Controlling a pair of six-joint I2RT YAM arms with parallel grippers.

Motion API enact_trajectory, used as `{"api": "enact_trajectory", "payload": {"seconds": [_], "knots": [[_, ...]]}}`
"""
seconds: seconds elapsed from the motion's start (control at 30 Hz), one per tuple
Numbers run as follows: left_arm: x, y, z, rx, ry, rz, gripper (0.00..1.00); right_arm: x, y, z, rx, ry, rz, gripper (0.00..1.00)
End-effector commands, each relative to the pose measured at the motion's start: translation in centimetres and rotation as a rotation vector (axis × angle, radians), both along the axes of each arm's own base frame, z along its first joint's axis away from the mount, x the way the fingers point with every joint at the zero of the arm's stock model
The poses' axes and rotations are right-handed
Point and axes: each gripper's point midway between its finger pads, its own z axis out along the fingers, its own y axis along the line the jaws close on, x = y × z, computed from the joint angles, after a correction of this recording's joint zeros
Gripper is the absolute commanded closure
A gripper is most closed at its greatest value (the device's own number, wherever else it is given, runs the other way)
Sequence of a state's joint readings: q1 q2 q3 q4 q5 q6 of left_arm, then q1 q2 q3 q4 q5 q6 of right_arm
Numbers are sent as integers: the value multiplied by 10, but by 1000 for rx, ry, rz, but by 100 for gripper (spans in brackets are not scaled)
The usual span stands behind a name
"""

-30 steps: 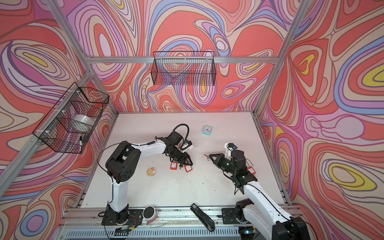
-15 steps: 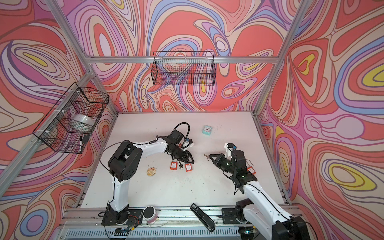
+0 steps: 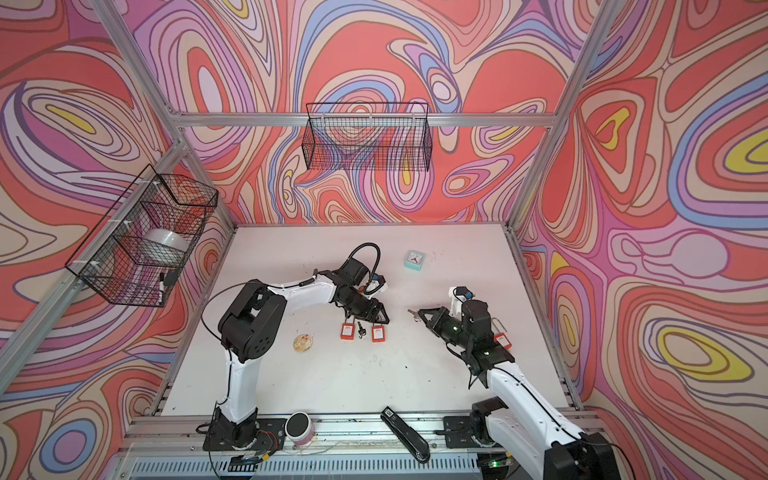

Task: Lock with the key

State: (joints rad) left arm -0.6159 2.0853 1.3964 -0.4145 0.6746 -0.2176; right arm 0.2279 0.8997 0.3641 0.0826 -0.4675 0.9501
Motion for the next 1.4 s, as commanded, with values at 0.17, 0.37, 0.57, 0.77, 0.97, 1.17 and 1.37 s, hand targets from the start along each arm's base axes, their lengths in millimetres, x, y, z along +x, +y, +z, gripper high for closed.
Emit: {"api": "enact_trajectory", "payload": {"seconds": [0.17,0.37,0.57,0.77,0.97,1.17,1.37], "knots": [[28,6,21,-20,-97,74,42,-3,-4,5,83,87,-95,100],[40,12,36,-36,-136,117,42,-12,7,3,98,149,-173,100],[48,30,56,-50,-180,192,41,-21,38,-17,102,212,-268,100],[44,50,73,-62,-198,241,41,-18,60,-30,79,209,-314,100],[39,63,81,-65,-207,265,41,-11,57,-48,84,231,-383,100],[36,69,83,-66,-205,276,41,-7,64,-60,97,241,-382,100],[33,73,81,-65,-200,279,41,-6,62,-69,95,250,-400,100]]}}
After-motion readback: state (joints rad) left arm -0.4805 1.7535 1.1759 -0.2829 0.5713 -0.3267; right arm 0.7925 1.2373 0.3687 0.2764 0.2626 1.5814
